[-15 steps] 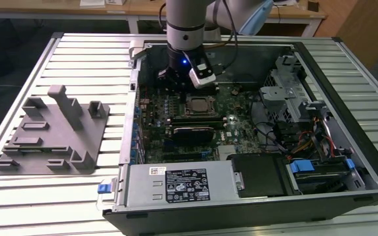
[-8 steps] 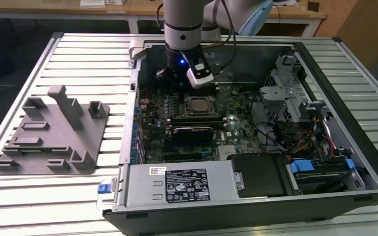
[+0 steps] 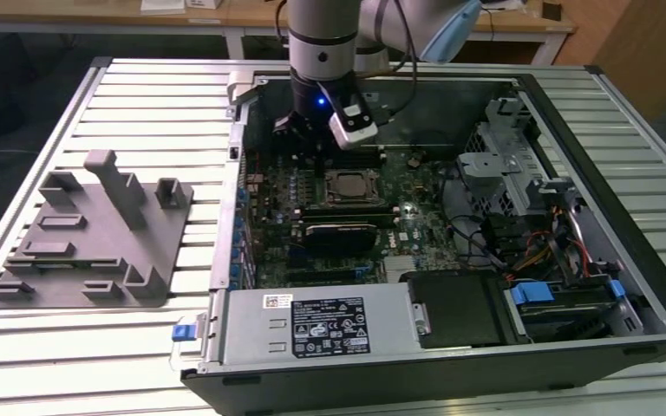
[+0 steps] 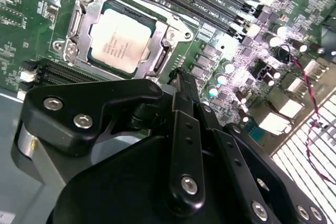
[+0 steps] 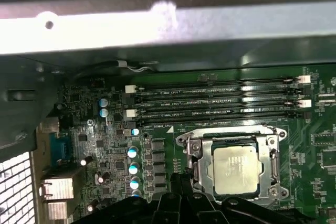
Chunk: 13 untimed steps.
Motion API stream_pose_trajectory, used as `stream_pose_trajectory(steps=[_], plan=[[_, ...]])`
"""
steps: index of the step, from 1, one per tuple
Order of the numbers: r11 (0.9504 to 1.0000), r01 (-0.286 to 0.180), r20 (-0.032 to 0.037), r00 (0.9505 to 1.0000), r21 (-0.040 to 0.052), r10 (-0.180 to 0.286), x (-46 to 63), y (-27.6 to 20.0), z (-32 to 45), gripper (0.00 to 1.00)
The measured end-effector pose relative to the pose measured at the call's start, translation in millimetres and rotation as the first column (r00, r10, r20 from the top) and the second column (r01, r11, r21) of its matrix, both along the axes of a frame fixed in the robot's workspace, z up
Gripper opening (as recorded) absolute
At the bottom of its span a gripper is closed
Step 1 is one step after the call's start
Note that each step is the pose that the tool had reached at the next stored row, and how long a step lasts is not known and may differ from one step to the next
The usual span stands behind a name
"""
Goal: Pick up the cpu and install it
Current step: 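Install the first cpu locking lever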
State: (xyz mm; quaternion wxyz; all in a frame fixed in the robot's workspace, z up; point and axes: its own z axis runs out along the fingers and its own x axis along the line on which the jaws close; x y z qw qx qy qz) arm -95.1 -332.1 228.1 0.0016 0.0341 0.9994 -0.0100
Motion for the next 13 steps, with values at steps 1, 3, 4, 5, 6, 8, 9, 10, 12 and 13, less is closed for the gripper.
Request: stream_pose_trajectory(steps=[1,3,4,5,6,8,9,10,12,13], plan=[[1.0,0.0,0.0001,1.0,0.0001,0.0,0.0,0.0,1.7,0.11],[1.0,0.0,0.0001,1.0,0.0,0.0,0.0,0.0,5.4,0.11],[1.0,0.0,0.0,1.0,0.0,0.0,0.0,0.0,7.2,0.11],[1.0,0.0,0.0002,1.0,0.0001,0.0,0.0,0.0,9.1,0.11],[1.0,0.0,0.0002,1.0,0.0001,0.0,0.0,0.0,10.8,0.11],[1.0,0.0,0.0002,1.0,0.0,0.0,0.0,0.0,13.3,0.11],[1.0,0.0,0.0003,1.0,0.0,0.0,0.0,0.0,13.9,0.11],[1.0,0.0,0.0005,1.0,0.0002,0.0,0.0,0.0,13.9,0.11],[1.0,0.0,0.0005,1.0,0.0002,0.0,0.0,0.0,13.9,0.11],[1.0,0.0,0.0004,1.0,0.0005,0.0,-0.1,0.0,14.0,0.11]])
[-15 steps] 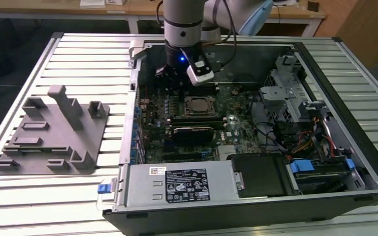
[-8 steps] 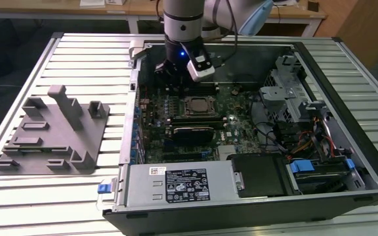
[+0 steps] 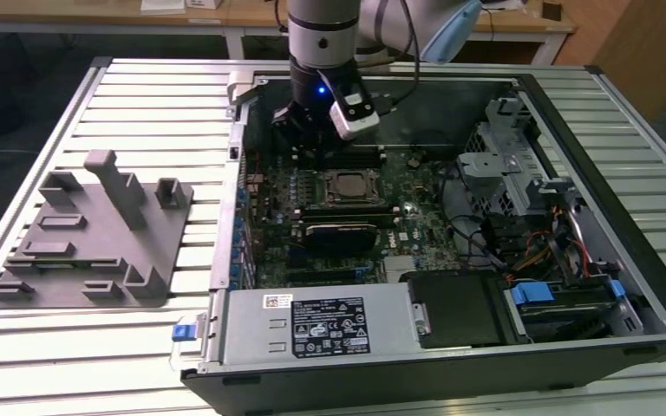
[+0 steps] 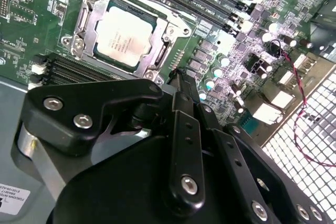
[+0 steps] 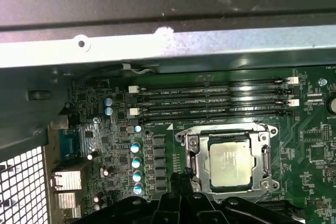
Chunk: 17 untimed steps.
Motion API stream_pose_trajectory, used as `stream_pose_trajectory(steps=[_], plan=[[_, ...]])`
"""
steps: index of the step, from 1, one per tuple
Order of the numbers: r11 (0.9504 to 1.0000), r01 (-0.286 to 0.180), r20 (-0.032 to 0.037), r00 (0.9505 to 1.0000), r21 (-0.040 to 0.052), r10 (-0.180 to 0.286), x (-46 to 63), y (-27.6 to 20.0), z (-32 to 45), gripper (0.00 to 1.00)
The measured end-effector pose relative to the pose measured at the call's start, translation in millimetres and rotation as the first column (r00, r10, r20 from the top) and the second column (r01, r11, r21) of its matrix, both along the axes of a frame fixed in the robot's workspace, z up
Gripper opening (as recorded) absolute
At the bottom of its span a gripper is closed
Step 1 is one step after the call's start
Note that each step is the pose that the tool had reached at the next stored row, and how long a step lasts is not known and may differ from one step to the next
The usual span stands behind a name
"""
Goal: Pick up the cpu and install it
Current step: 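Install the first cpu locking lever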
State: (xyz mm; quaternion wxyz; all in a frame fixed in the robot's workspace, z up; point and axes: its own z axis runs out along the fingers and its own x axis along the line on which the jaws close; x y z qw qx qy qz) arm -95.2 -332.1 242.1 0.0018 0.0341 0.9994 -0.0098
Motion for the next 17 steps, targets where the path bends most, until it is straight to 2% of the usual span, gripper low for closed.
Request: stream_pose_trajectory(steps=[2,3,8,13,15,17], plan=[[1.0,0.0,-0.0002,1.0,0.002,0.0,-0.2,0.0,0.1,0.11],[1.0,0.0,-0.0001,1.0,0.0059,0.0,-0.3,0.0,0.0,0.11],[0.9994,0.0,-0.0001,1.0,0.0343,0.0,-2.4,0.0,0.0,0.11],[0.9958,0.0,-0.0001,1.0,0.0915,0.0,-4.1,-0.3,0.0,0.11],[0.9938,0.0,0.0,1.0,0.1116,0.0,-4.6,-0.4,-0.1,0.11],[0.9922,0.0,-0.0001,1.0,0.1247,0.0,-5.4,-0.4,-0.1,0.11]])
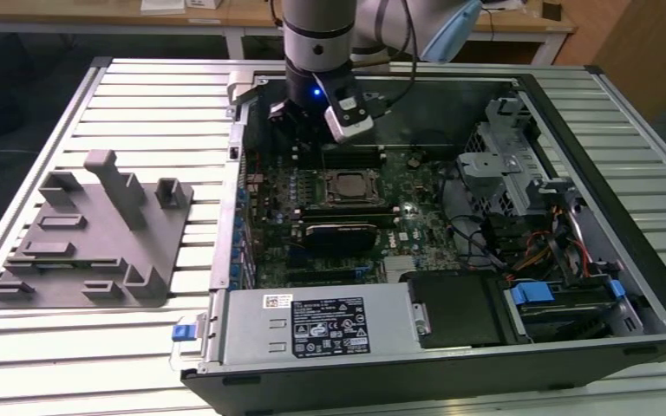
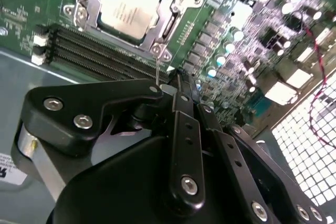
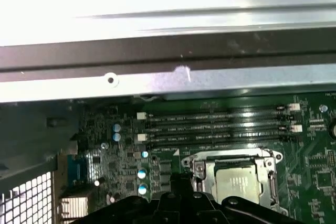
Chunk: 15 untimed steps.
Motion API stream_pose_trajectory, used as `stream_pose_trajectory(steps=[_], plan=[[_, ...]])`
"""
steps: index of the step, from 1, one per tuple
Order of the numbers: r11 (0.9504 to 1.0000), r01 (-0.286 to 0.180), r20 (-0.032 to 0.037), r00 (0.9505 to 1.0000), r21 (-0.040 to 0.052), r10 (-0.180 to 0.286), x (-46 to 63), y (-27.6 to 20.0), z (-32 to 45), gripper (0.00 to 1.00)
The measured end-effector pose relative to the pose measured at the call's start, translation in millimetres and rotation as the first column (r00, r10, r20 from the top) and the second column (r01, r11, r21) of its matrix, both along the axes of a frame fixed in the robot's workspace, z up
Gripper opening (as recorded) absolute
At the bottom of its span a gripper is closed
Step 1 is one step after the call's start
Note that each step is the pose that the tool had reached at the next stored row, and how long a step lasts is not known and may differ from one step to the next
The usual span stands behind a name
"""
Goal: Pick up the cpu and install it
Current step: 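Install the first cpu locking lever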
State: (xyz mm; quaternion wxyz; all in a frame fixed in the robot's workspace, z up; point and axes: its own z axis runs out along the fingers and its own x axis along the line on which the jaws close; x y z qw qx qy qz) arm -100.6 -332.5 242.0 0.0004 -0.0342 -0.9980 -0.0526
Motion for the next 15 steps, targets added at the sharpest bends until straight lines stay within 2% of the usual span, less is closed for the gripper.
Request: stream_pose_trajectory(steps=[5,6,11,12,15], plan=[[0.9998,0.0,0.0001,1.0,0.0213,0.0,-2.2,-0.3,-0.1,0.11],[0.9996,0.0,0.0001,1.0,0.0291,0.0,-2.5,-0.3,-0.1,0.11],[0.9966,0.0,0.0002,1.0,0.083,0.0,-3.4,-0.9,-0.1,0.11],[0.9962,0.0,0.0001,1.0,0.0866,0.0,-3.5,-0.9,-0.1,0.11],[0.9961,0.0,0.0,1.0,0.0881,0.0,-3.4,-0.9,-0.1,0.11]])
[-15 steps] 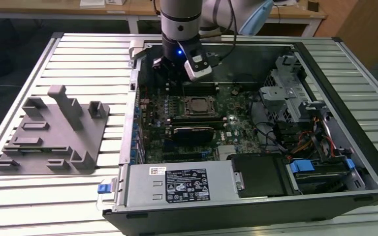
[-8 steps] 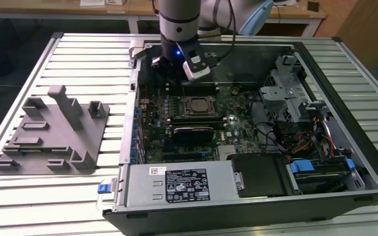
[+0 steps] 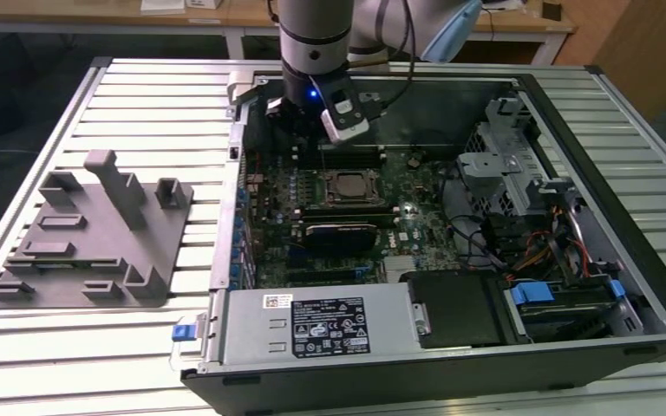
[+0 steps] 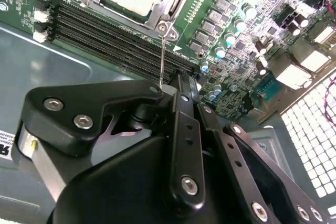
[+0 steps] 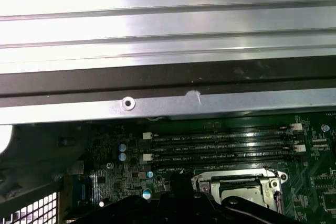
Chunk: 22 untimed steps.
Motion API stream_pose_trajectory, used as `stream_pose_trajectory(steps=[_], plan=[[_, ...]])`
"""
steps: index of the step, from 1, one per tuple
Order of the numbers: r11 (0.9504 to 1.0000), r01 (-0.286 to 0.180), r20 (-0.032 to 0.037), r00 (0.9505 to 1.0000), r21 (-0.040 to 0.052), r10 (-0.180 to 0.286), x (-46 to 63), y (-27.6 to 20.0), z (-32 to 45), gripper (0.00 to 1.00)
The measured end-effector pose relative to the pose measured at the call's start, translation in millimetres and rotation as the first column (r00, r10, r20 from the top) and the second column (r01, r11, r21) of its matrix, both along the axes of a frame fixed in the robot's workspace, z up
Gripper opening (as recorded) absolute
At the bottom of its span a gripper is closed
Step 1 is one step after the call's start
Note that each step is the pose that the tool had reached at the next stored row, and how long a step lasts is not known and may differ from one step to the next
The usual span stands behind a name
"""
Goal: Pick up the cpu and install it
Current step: 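Install the first cpu locking lever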
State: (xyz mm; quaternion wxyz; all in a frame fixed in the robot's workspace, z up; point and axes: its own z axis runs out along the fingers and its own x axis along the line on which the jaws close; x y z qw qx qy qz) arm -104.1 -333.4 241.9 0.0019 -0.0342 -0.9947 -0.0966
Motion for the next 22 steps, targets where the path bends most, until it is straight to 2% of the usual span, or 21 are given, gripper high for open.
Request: stream_pose_trajectory(steps=[6,13,20,22], plan=[[1.0,0.0,0.0,1.0,0.0007,0.0,4.7,0.0,0.0,0.11],[1.0,0.0,-0.0001,1.0,0.0007,0.0,28.1,0.0,0.0,0.11],[1.0,0.0,0.0,1.0,0.0008,0.0,29.4,-0.2,-0.2,0.11],[1.0,0.004,0.0025,1.0,0.0007,-0.004,29.4,-0.4,-0.9,0.11]])
